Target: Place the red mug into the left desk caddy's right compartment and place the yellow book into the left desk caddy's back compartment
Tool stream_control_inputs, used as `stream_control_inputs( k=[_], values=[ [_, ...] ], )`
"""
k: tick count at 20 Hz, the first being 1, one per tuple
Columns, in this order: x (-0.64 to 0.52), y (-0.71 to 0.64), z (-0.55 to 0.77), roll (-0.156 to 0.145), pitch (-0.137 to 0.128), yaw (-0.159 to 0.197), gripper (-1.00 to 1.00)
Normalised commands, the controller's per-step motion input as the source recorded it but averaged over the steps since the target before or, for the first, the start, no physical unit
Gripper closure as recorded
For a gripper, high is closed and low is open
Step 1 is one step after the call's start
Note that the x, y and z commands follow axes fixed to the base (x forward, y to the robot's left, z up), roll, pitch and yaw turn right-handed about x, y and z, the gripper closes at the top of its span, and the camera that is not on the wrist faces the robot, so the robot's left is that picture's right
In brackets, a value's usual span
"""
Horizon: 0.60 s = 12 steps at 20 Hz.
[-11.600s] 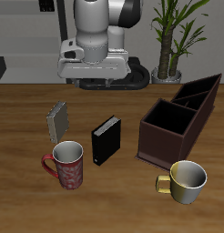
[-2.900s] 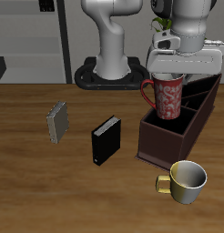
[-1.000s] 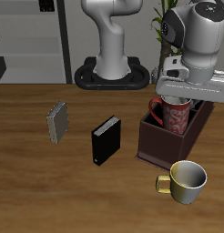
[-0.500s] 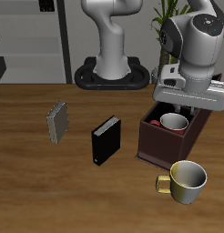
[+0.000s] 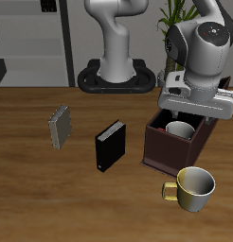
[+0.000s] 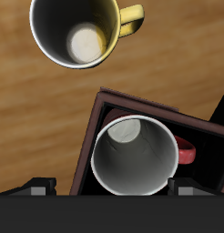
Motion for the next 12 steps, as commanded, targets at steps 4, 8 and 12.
stream_control_inputs(
  k=[4,8,12],
  values=[
    [-0.17,0.0,0.17,0.058,-0.038,0.016,-1.0],
    [-0.32,-0.16,0.26,0.069,-0.093,0.087,-1.0],
    [-0.21,-0.27,0.13,0.027,-0.037,0.05,-1.0]
  ],
)
